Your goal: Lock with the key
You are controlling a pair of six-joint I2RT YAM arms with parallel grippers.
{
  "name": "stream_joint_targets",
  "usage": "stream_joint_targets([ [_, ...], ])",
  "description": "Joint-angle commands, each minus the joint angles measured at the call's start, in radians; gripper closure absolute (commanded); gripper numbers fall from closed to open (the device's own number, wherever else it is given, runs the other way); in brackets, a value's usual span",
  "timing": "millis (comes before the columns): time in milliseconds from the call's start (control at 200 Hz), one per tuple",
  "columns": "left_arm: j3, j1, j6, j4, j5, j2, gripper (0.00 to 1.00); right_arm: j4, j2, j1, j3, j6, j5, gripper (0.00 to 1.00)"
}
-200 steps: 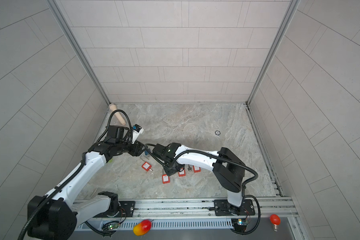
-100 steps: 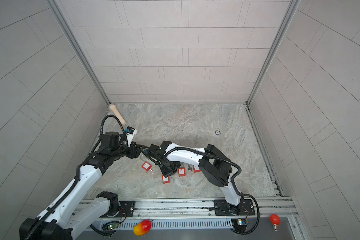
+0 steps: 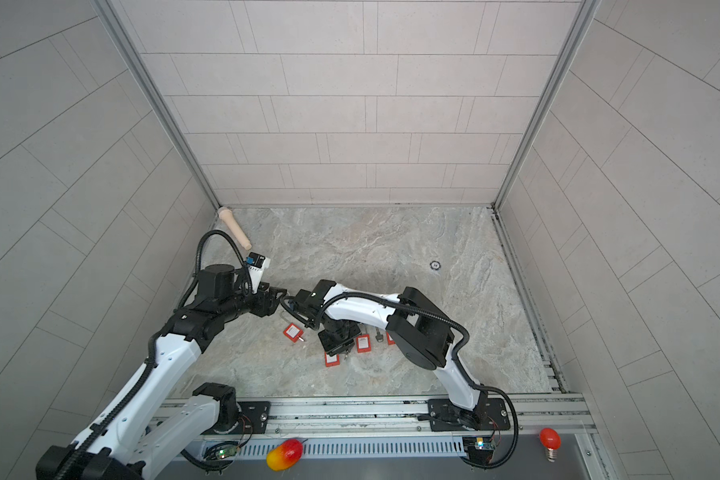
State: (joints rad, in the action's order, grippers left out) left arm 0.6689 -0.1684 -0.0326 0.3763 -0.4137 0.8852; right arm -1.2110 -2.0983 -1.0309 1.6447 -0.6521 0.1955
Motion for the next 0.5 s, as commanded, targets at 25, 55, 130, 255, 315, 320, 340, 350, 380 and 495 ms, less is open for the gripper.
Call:
stream_joint_targets([
  [25,-0.013,0.004,0.025,-0.007,0.010,-0.012,0.31,-0.038,-0.007,0.002,0.018,0.012,-0.013,0.90],
  [55,-0.012,0.004,0.034,-0.012,0.014,-0.013,0.31,-0.034,-0.003,0.002,0.015,0.011,-0.016,0.90],
  [130,-0.008,0.005,0.042,-0.019,0.013,-0.010,0.31,-0.030,0.003,0.002,0.010,0.009,-0.018,0.89],
  [255,0.001,0.006,0.048,-0.024,0.011,-0.005,0.30,-0.036,0.001,0.001,0.019,0.015,-0.022,0.87],
  [315,0.006,0.006,0.051,-0.024,0.012,-0.001,0.30,-0.038,0.004,0.002,0.021,0.018,-0.023,0.85],
  [320,0.006,0.006,0.051,-0.024,0.012,-0.001,0.30,-0.038,0.004,0.001,0.021,0.018,-0.024,0.85],
  [340,0.007,0.008,0.051,-0.024,0.012,0.000,0.30,-0.038,0.004,0.002,0.022,0.020,-0.022,0.85],
  [350,0.007,0.008,0.052,-0.023,0.013,-0.001,0.30,-0.038,0.004,0.002,0.023,0.021,-0.022,0.85],
  [380,0.009,0.007,0.054,-0.021,0.016,-0.002,0.30,-0.040,0.005,0.002,0.024,0.024,-0.023,0.84],
  [495,0.017,0.011,0.065,-0.011,0.027,-0.008,0.30,-0.042,0.020,0.002,0.030,0.036,-0.038,0.79],
])
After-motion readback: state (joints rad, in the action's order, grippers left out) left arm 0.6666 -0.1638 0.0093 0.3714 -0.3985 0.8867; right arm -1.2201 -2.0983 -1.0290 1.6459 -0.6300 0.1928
